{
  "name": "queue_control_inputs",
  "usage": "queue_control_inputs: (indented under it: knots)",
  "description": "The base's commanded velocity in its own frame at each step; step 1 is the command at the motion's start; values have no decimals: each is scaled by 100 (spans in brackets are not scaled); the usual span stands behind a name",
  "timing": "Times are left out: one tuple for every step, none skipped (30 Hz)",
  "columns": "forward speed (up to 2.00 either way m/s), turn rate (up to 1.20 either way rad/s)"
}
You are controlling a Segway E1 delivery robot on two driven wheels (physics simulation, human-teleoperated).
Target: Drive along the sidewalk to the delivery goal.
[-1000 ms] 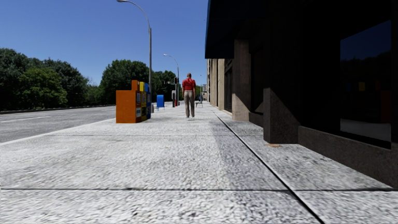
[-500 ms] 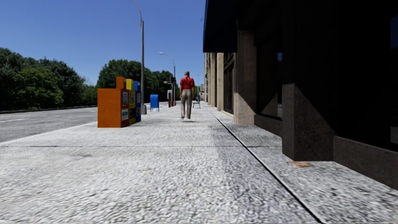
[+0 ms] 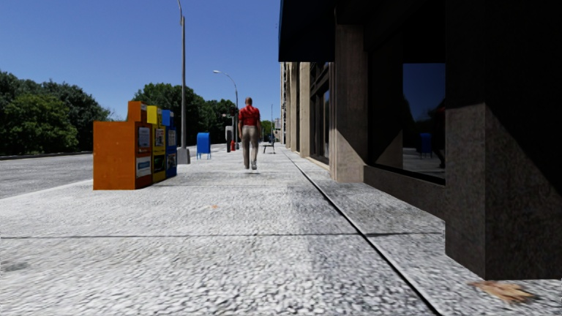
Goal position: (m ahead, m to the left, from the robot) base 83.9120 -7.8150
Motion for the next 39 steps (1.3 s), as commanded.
queue_control_inputs:
  knots:
    - [200, 0]
    - [200, 0]
    - [200, 0]
    - [200, 0]
    - [200, 0]
    - [200, 0]
    - [200, 0]
    - [200, 0]
    - [200, 0]
    - [200, 0]
    - [200, 0]
    - [200, 0]
    - [200, 0]
    - [200, 0]
    - [200, 0]
    - [200, 0]
    - [200, 0]
    - [200, 0]
    - [200, 0]
    - [200, 0]
    - [200, 0]
    - [200, 5]
    - [200, 10]
    - [200, 10]
    - [200, 11]
    - [200, 5]
    - [200, 0]
    - [200, 0]
    - [200, 0]
    - [200, 0]
    - [200, 0]
    - [200, 0]
    - [200, 0]
    - [200, 0]
    - [200, 0]
    - [200, 0]
    - [200, 0]
    - [200, 0]
    - [200, 9]
